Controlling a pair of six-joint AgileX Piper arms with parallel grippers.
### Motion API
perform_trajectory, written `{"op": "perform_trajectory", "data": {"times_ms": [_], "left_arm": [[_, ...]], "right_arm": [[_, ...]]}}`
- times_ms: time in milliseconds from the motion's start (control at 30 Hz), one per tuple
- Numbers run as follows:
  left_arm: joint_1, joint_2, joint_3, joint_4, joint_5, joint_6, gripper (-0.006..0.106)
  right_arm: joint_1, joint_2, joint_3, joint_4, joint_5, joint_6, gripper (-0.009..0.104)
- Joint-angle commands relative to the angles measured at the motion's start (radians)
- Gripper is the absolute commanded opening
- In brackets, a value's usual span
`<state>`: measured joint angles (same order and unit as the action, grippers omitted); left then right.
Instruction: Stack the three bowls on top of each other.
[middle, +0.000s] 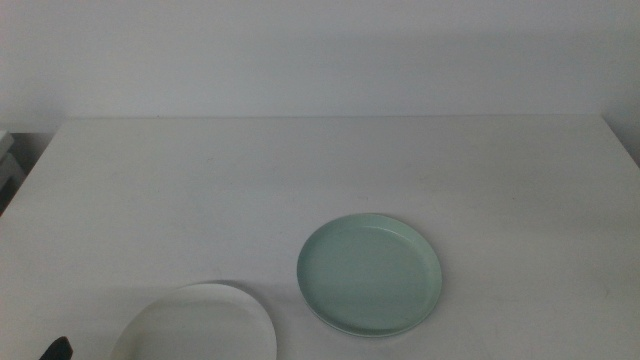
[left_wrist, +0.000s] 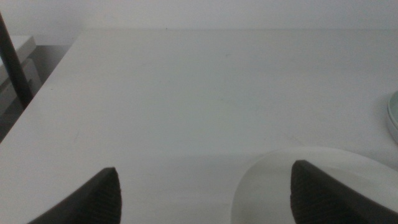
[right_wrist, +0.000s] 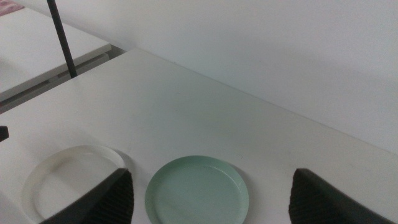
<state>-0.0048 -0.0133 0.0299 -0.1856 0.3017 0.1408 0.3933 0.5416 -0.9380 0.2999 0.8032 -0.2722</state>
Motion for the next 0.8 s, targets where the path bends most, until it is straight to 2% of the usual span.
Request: {"op": "perform_trajectory", "data": {"times_ms": [0, 100, 200, 333, 767], "left_arm": [[0.010, -0.014, 0.006, 0.000, -0.084, -0.006, 0.089], [0.072, -0.014, 0.004, 0.000, -0.079, -0.009, 0.089], [0.122, 0.003, -0.012, -0.038, -0.077, -0.010, 0.089], [0.172, 0.117, -0.126, -0.076, -0.039, -0.010, 0.089], [0.197, 0.659, -0.903, -0.103, 0.758, -0.006, 0.089]], "right_arm": [[0.000, 0.008, -0.025, 0.011, -0.073, -0.009, 0.065], [0.000, 0.008, -0.025, 0.011, -0.073, -0.009, 0.065], [0.000, 0.008, -0.025, 0.011, -0.073, -0.009, 0.065], [0.000, 0.008, -0.025, 0.011, -0.073, -0.009, 0.065], [0.000, 0.008, -0.025, 0.011, -0.073, -0.009, 0.065]]}}
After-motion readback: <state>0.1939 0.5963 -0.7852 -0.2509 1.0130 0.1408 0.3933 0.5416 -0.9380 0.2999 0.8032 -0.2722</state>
